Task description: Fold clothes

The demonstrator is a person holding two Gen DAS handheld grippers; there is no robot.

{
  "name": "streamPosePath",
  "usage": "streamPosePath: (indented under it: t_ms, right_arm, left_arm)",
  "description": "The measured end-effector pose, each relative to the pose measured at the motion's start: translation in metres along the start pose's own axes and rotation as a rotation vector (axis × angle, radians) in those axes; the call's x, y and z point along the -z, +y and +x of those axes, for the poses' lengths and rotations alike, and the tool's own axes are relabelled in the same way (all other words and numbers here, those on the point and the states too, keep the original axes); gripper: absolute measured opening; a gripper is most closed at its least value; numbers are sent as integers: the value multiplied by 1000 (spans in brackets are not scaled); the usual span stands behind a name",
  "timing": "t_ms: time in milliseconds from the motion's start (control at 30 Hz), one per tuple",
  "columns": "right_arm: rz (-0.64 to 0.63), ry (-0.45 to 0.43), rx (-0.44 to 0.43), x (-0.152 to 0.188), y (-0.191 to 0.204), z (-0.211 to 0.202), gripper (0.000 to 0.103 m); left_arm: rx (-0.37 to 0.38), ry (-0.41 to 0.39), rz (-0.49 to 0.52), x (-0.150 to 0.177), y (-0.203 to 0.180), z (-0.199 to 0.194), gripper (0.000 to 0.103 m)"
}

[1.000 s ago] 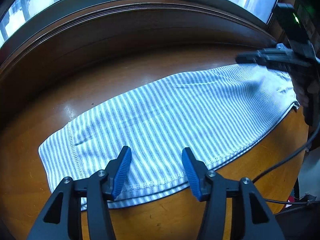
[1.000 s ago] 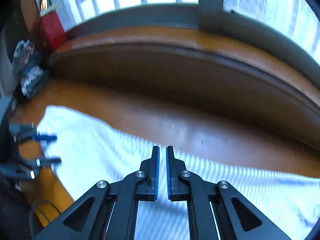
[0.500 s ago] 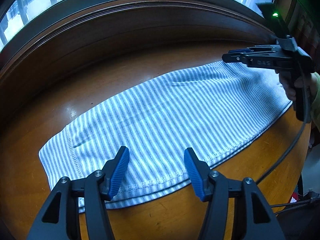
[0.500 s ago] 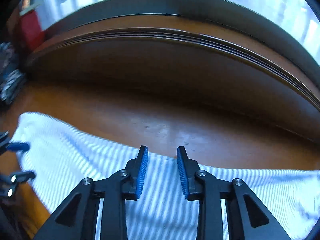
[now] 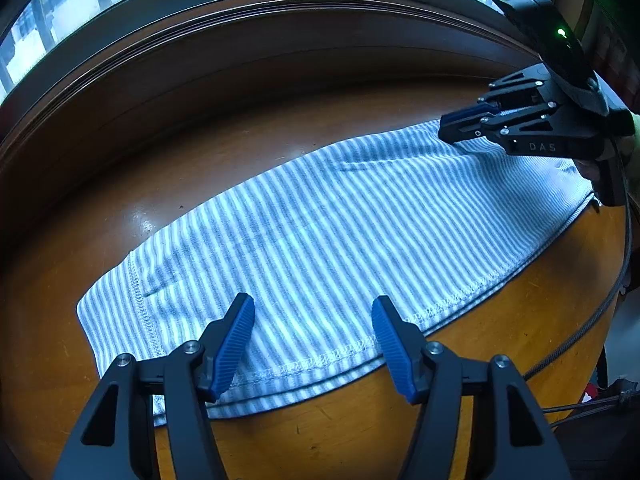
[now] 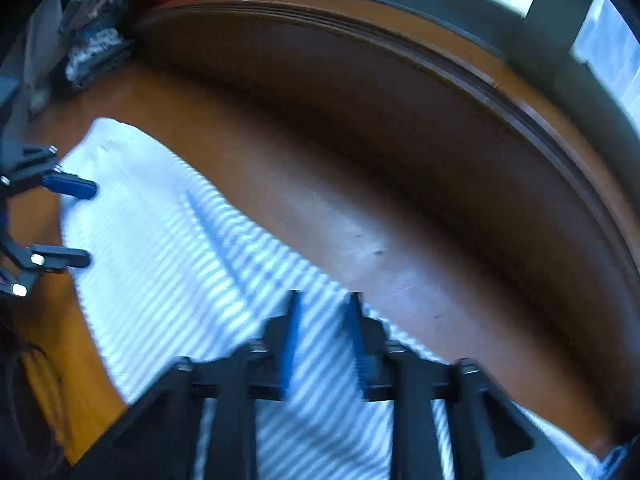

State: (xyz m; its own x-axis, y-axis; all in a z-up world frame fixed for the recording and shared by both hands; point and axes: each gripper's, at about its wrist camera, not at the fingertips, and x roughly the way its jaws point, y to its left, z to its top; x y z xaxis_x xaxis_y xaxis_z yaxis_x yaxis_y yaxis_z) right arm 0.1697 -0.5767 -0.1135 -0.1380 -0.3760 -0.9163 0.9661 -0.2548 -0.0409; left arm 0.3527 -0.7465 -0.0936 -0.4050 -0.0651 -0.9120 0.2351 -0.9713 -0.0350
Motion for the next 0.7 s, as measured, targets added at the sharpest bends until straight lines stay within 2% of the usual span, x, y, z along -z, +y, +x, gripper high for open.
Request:
streamPosePath:
  t_ms: [133, 267, 367, 467, 567, 700]
  right_arm:
    - [-24, -26, 47, -2, 10, -1, 2]
    - [72, -114, 97, -4, 4, -7, 2]
    - [104, -123, 103, -9, 0, -2, 2]
    - [123, -78, 68, -14, -2, 6, 6]
    - [153, -90, 67, -27, 0, 6, 20]
    - [162, -101, 7, -36, 5, 7, 20]
  left_arm:
    - [-2, 2, -3, -2, -8, 3, 59]
    - [-4, 3, -2, -6, -17, 6, 59]
    - [-5, 6, 1, -10, -23, 9, 59]
    - [-5, 6, 2, -12, -30, 11, 59]
    - [-5, 6, 3, -14, -36, 13, 59]
    - [-5, 3, 4, -18, -46, 17, 60]
